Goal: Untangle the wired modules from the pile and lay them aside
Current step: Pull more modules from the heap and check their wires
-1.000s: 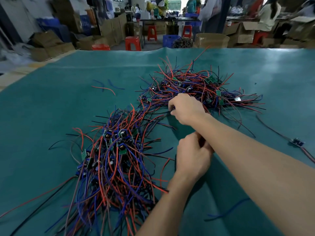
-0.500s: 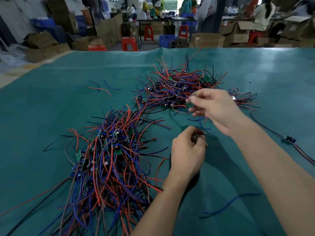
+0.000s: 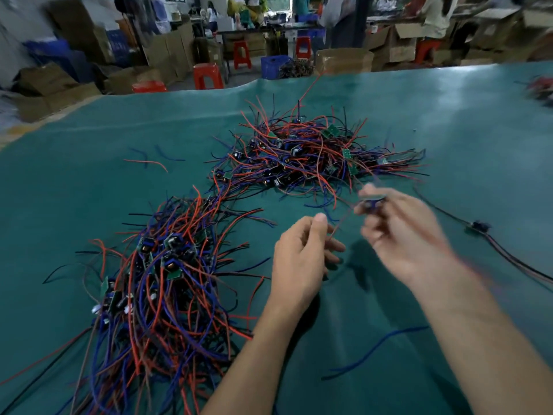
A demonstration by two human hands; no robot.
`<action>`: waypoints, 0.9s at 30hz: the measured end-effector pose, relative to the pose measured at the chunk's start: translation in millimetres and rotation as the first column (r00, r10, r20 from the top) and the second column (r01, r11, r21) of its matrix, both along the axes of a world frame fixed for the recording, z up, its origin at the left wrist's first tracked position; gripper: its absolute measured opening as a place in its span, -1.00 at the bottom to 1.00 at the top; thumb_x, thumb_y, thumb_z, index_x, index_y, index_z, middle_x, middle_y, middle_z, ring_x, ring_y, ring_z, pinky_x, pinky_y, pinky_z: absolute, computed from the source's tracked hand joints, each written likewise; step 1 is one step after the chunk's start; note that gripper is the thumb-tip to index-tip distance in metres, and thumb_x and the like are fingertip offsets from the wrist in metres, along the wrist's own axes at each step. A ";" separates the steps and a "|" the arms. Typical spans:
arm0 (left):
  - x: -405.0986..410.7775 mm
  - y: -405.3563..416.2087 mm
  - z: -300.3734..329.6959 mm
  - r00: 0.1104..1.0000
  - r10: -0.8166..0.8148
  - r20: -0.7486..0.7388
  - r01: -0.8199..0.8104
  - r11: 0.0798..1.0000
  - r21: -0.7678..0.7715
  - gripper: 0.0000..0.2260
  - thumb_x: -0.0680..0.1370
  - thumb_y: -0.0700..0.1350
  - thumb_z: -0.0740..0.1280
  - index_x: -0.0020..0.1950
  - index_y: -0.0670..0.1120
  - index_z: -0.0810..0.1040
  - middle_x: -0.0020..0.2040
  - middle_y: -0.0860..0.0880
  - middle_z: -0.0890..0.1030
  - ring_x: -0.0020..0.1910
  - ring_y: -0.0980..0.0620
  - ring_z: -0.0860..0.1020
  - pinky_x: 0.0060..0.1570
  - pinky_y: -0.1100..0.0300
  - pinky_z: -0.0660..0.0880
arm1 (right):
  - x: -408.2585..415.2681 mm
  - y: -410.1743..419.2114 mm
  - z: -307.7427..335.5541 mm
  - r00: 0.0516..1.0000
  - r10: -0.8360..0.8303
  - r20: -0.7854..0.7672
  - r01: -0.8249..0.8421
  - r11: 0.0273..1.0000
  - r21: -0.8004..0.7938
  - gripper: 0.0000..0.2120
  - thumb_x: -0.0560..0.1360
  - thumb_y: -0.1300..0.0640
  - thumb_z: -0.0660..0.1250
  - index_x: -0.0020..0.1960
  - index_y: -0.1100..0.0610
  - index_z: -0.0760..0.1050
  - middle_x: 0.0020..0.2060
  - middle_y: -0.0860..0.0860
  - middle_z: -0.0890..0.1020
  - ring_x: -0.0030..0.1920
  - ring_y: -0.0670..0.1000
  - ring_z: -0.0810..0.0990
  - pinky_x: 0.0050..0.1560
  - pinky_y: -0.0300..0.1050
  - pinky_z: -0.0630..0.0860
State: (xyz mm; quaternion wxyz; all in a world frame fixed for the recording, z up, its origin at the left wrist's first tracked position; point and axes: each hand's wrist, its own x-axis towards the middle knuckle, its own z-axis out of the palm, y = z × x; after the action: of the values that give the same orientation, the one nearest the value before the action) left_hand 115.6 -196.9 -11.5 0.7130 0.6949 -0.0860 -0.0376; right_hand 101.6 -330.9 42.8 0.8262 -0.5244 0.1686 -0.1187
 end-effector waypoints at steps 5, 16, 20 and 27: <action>-3.4 2.6 4.8 0.996 -0.075 0.038 0.077 0.995 -0.058 -0.67 0.67 -0.02 0.27 -0.15 -0.20 0.63 -0.38 -0.05 0.63 -0.45 0.08 0.54 -0.45 0.33 0.40 | 10.5 11.5 -27.3 0.993 -0.112 0.027 0.114 0.923 -0.367 -0.84 0.59 0.20 0.41 -0.18 0.15 0.59 -0.26 0.21 0.63 -0.32 0.07 0.54 -0.26 -0.03 0.57; -8.5 2.5 7.6 0.992 -0.124 0.030 0.126 0.990 -0.069 -0.78 0.60 -0.08 0.39 -0.11 -0.22 0.65 -0.42 -0.15 0.62 -0.47 -0.07 0.52 -0.52 0.25 0.42 | 7.3 -6.8 -13.9 0.997 0.076 0.019 -0.078 0.959 0.271 -0.88 0.64 0.21 0.26 -0.08 0.10 0.43 -0.17 0.12 0.74 -0.58 -0.13 0.31 -0.59 -0.31 0.26; -7.6 2.1 7.1 0.991 -0.130 0.029 0.132 0.989 -0.072 -0.76 0.63 -0.08 0.35 -0.09 -0.23 0.66 -0.42 -0.16 0.61 -0.57 0.06 0.49 -0.55 0.29 0.40 | 1.6 -13.6 -8.1 0.977 0.173 0.126 -0.210 0.888 0.409 -0.92 0.56 0.16 0.30 -0.10 0.08 0.42 -0.09 0.14 0.73 -0.50 -0.13 0.41 -0.52 -0.36 0.28; -4.1 -0.1 4.3 0.997 -0.064 0.043 0.069 0.988 -0.137 -0.75 0.62 0.02 0.31 -0.05 -0.14 0.63 -0.31 -0.13 0.67 -0.38 -0.07 0.62 -0.26 0.07 0.59 | -1.8 -15.2 -0.8 0.968 0.135 0.209 -0.217 0.870 0.443 -0.89 0.40 0.34 0.38 -0.11 0.20 0.62 -0.09 0.17 0.69 -0.29 -0.07 0.69 -0.32 -0.35 0.59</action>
State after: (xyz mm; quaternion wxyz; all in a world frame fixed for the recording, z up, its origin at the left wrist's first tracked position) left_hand 111.5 -197.0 -7.2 0.7560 0.6412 -0.1251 -0.0420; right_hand 99.8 -346.1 42.0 0.9459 -0.3135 0.0715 -0.0436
